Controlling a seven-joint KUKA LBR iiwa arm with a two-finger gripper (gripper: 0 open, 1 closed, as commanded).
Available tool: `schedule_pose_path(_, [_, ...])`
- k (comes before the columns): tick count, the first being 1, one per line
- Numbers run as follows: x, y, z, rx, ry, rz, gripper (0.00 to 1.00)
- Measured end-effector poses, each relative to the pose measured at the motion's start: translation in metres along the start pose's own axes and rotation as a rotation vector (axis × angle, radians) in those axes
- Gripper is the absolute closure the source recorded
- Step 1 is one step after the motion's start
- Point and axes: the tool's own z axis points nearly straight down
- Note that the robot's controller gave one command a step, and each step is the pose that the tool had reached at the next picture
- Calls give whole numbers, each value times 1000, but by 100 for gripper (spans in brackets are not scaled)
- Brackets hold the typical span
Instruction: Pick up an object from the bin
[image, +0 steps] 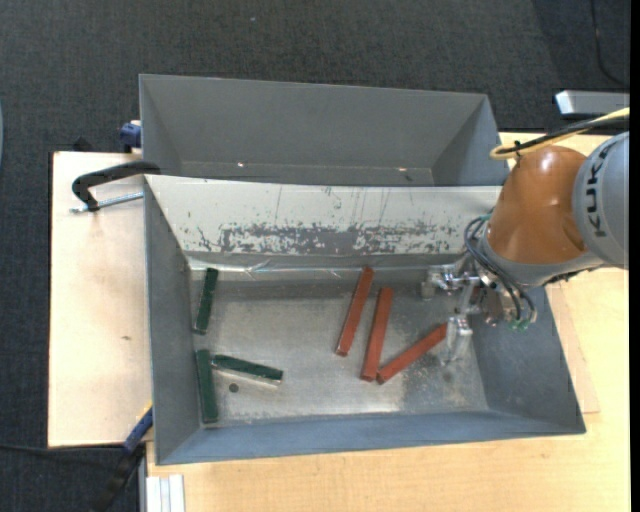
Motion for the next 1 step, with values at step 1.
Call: schedule_pose_path(1, [34, -12, 8, 0, 1, 60, 100])
